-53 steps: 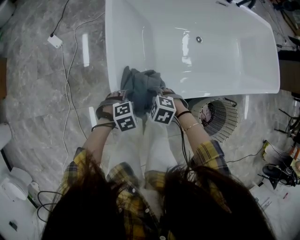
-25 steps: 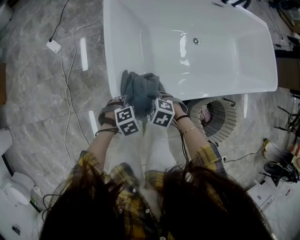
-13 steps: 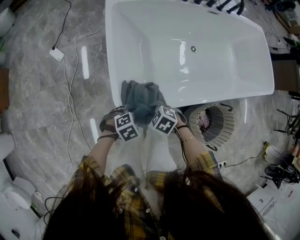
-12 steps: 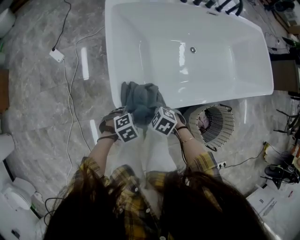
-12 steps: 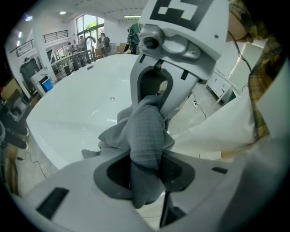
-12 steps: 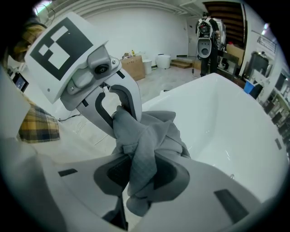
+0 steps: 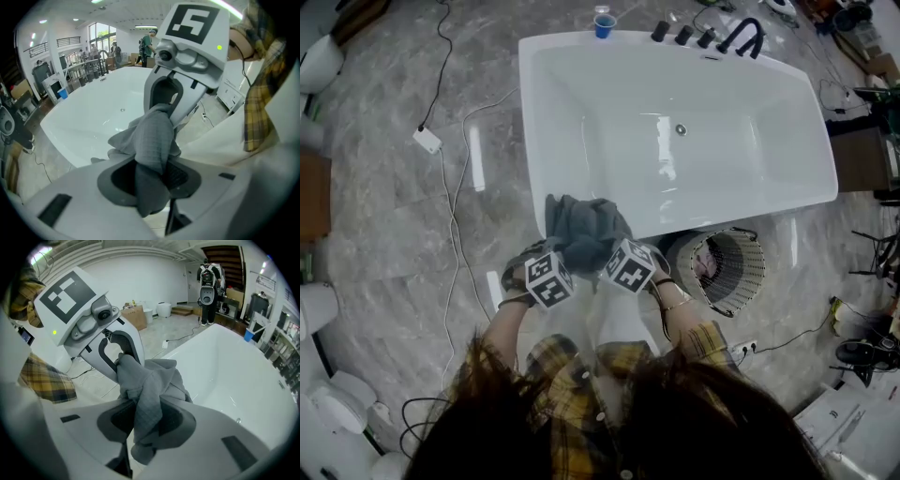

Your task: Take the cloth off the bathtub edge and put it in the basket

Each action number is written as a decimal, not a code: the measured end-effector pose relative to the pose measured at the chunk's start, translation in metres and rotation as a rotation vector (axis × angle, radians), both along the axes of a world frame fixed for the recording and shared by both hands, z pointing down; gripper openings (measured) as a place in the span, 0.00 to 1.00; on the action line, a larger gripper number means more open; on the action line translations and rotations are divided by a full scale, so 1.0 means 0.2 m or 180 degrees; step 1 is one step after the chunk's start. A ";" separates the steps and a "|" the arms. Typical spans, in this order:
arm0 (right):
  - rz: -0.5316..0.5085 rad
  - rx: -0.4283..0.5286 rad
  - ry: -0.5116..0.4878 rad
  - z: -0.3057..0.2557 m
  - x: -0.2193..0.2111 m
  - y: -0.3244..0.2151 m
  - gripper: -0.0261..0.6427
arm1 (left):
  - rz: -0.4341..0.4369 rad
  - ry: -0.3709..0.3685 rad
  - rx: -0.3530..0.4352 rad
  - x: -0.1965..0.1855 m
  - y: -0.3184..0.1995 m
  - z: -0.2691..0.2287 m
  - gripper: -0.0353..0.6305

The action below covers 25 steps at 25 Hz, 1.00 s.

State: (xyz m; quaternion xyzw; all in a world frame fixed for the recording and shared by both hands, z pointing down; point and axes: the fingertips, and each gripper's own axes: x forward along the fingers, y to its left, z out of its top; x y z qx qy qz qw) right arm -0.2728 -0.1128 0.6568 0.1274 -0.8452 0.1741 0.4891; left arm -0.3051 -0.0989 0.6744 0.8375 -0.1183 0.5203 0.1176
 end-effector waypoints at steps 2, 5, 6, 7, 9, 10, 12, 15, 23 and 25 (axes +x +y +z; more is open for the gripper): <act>0.0024 0.0053 -0.0019 -0.07 -0.01 0.00 0.19 | -0.0029 0.0040 0.0069 -0.01 -0.01 -0.08 0.27; 0.0085 0.0143 -0.0057 -0.19 -0.02 -0.02 0.19 | -0.0057 0.0109 0.0190 -0.03 -0.03 -0.20 0.27; 0.0114 0.0174 -0.0076 -0.23 -0.03 -0.03 0.19 | -0.0067 0.0137 0.0230 -0.03 -0.04 -0.24 0.27; 0.0146 0.0208 -0.0097 -0.27 -0.03 -0.03 0.19 | -0.0079 0.0164 0.0268 -0.04 -0.05 -0.28 0.27; 0.0215 0.0283 -0.0138 -0.34 -0.04 -0.04 0.19 | -0.0093 0.0204 0.0358 -0.05 -0.07 -0.36 0.27; 0.0252 0.0323 -0.0158 -0.38 -0.05 -0.05 0.19 | -0.0090 0.0217 0.0412 -0.05 -0.08 -0.40 0.27; 0.0332 0.0395 -0.0190 -0.45 -0.05 -0.06 0.19 | -0.0077 0.0244 0.0523 -0.05 -0.09 -0.48 0.27; 0.0436 0.0476 -0.0199 -0.54 -0.04 -0.06 0.19 | -0.0077 0.0285 0.0655 -0.04 -0.10 -0.58 0.27; 0.0628 0.0594 -0.0277 -0.72 0.00 -0.03 0.19 | -0.0039 0.0320 0.0875 -0.01 -0.08 -0.76 0.27; 0.0662 0.0616 -0.0313 -0.76 0.03 -0.03 0.19 | 0.0002 0.0323 0.0927 0.02 -0.08 -0.81 0.27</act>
